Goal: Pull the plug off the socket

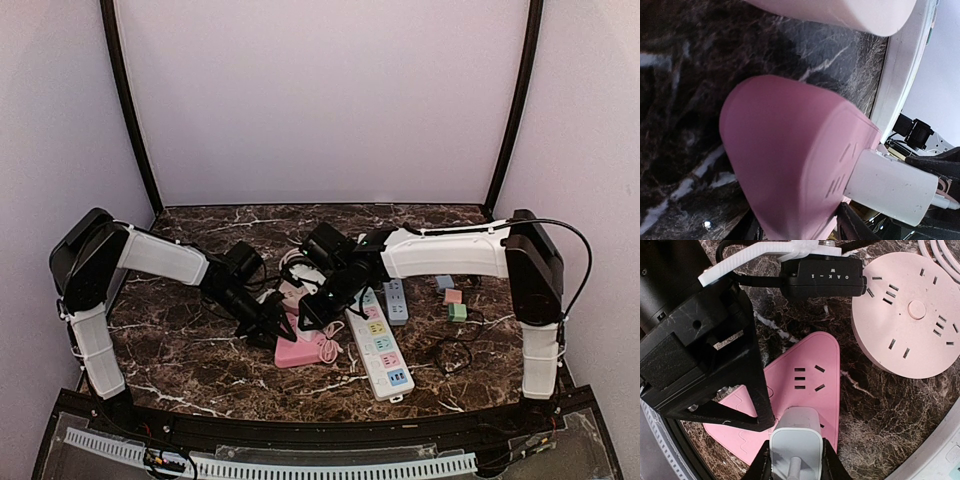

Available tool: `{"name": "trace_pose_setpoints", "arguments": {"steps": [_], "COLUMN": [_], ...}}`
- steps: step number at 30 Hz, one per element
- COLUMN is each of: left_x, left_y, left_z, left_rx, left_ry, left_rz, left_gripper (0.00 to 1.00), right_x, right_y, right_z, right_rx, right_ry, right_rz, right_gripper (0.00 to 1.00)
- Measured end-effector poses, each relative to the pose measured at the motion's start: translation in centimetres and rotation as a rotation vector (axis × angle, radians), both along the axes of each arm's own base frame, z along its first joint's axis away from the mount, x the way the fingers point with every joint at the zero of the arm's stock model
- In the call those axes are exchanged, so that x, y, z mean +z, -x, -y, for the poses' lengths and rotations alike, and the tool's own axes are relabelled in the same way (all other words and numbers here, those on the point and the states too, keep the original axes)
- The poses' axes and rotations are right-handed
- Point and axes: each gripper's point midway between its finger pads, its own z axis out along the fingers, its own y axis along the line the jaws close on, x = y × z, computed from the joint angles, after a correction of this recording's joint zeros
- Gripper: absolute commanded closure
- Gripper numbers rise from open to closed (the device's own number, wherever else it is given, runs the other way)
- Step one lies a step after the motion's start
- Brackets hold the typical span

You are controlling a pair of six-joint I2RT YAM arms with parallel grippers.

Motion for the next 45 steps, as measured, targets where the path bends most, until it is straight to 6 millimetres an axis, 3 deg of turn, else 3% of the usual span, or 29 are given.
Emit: {"name": "trace_pose_setpoints", "arguments": {"steps": [24,27,32,35,39,45], "left_x": [-0.3,-0.3,-0.3,-0.2,-0.1,0.4], "left_y": [0.2,0.2,0.2,0.1,0.0,-1.3], "left_z": [-0.1,-0.1,-0.1,0.0,0.0,0.1], "left_rx": [0.008,0.008,0.008,0.008,0.005,0.003], "left_ry": [0.008,0.008,0.007,0.005,-0.007,-0.053], "left_rz": [-0.014,-0.014,-0.014,-0.013,-0.009,0.051], "left_gripper": [0.51,0.51,0.51,0.51,0.51,0.51], "right_x": [0.6,2.4,8.1,9.6,9.2,9.0], "right_y": [0.4,0.0,-1.0,-1.7,-3.3,-7.5], "right_z": [0.0,0.2,-0.9,-1.1,0.2,4.9], "right_rx": [0.035,0.026,0.015,-0.002,-0.062,-0.223], "right_ry": [0.014,-0.019,-0.153,-0.19,-0.18,-0.153], "right_rz": [0.075,0.092,0.173,0.196,0.184,0.181], "right_gripper": [0.9,0.9,0.9,0.91,0.9,0.89]}}
